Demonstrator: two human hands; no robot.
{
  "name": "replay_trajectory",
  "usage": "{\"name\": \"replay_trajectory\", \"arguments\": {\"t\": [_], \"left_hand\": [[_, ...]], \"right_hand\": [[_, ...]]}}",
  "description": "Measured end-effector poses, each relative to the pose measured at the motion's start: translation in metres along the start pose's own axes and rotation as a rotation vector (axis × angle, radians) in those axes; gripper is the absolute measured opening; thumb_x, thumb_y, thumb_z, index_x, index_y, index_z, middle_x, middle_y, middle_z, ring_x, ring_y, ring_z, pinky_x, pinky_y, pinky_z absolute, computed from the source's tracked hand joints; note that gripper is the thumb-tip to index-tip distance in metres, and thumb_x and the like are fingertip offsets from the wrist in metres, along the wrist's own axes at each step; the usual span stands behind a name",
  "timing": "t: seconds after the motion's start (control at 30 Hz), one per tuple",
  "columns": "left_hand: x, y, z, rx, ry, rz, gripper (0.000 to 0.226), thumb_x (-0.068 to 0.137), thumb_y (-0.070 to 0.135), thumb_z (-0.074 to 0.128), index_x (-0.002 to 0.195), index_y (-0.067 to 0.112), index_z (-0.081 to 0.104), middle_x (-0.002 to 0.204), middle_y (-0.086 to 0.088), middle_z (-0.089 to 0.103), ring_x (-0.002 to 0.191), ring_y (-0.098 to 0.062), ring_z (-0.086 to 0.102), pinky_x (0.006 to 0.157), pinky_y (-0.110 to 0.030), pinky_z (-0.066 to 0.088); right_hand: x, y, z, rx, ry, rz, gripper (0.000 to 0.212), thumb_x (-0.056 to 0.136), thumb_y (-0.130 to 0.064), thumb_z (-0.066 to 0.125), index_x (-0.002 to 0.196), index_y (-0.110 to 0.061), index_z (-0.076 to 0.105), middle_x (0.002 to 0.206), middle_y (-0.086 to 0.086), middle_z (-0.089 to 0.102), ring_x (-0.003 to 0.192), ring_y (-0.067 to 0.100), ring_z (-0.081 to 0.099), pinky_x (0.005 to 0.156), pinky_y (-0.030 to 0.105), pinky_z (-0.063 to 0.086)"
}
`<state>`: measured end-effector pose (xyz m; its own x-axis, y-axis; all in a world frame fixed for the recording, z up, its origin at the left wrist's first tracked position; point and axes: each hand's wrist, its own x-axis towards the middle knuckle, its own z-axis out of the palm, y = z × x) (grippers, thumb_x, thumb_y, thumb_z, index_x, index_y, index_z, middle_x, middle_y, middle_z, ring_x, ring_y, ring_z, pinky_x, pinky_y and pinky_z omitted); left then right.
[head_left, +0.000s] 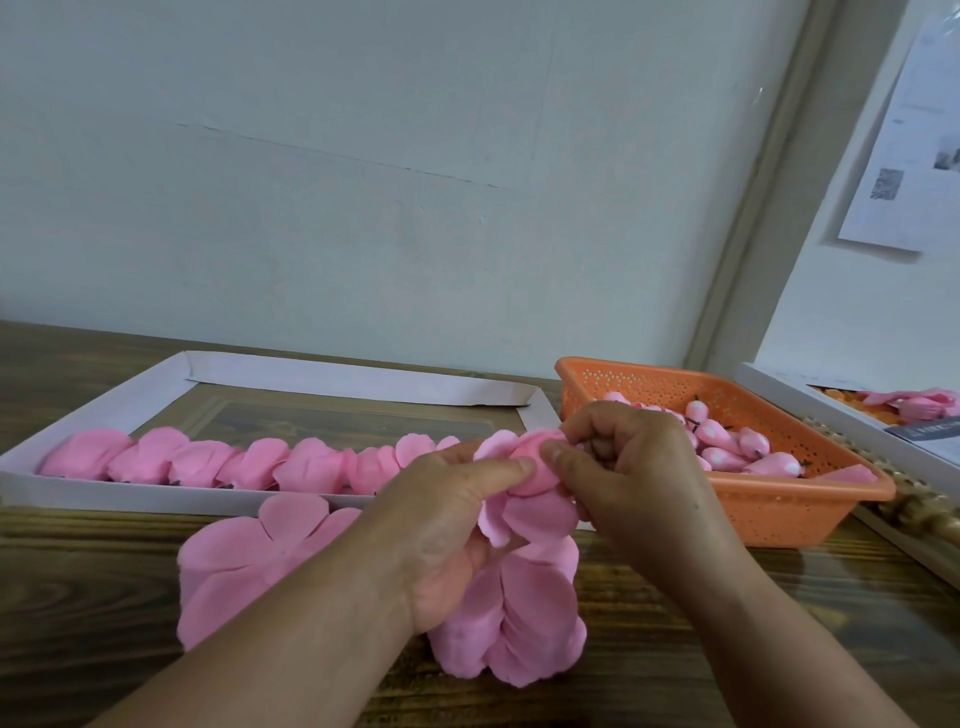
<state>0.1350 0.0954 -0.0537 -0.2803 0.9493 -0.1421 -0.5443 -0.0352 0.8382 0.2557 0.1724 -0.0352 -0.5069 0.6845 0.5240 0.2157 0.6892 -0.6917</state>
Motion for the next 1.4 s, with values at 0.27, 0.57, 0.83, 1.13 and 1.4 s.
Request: {"name": "replay_trajectory", "arguments": {"t": [0.27,0.57,0.83,1.13,1.4], "left_hand": [[-0.001,0.0,0.0,-0.089,0.049,-0.047,0.018,0.088,0.0,0.06,0.105,-0.004,0.066,0.086,-0.022,0.072,0.065,-0.024,0.069,0.059,-0.035,0.058],[0.0,0.002,0.0,-0.142,0.066,-0.126,0.016,0.088,-0.005,0.057,0.089,-0.01,0.072,0.091,-0.023,0.072,0.067,-0.025,0.07,0.061,-0.035,0.057],[0.001,0.008,-0.004,-0.171,0.038,-0.195,0.021,0.085,-0.004,0.058,0.071,-0.007,0.074,0.086,-0.022,0.073,0.071,-0.025,0.071,0.072,-0.045,0.056],[0.001,0.008,-0.005,-0.079,-0.014,-0.131,0.014,0.074,-0.006,0.063,0.084,-0.008,0.073,0.094,-0.024,0.072,0.082,-0.026,0.072,0.076,-0.044,0.058],[-0.002,-0.003,0.003,0.142,0.025,0.057,0.02,0.09,-0.001,0.052,0.093,-0.002,0.071,0.095,-0.021,0.072,0.089,-0.03,0.071,0.087,-0.041,0.056]], "right_hand": [[-0.001,-0.003,0.003,0.075,-0.061,0.059,0.015,0.08,-0.004,0.061,0.065,-0.002,0.062,0.048,0.012,0.054,0.043,0.014,0.043,0.044,0.028,0.037],[0.001,-0.001,-0.009,0.218,-0.276,0.129,0.007,0.077,0.005,0.064,0.076,-0.002,0.067,0.049,0.002,0.059,0.044,0.01,0.051,0.043,0.021,0.041],[-0.002,-0.001,-0.005,0.024,-0.216,-0.069,0.005,0.076,-0.014,0.075,0.075,-0.016,0.07,0.049,0.003,0.047,0.046,0.008,0.036,0.044,0.02,0.03],[-0.003,-0.004,-0.008,0.029,-0.154,-0.131,0.011,0.077,-0.01,0.071,0.07,-0.018,0.072,0.055,0.015,0.054,0.047,0.01,0.037,0.044,0.019,0.031],[-0.003,-0.006,-0.005,-0.094,-0.109,-0.133,0.01,0.079,-0.006,0.069,0.071,-0.012,0.069,0.052,-0.011,0.052,0.047,0.003,0.045,0.046,0.014,0.035]]}}
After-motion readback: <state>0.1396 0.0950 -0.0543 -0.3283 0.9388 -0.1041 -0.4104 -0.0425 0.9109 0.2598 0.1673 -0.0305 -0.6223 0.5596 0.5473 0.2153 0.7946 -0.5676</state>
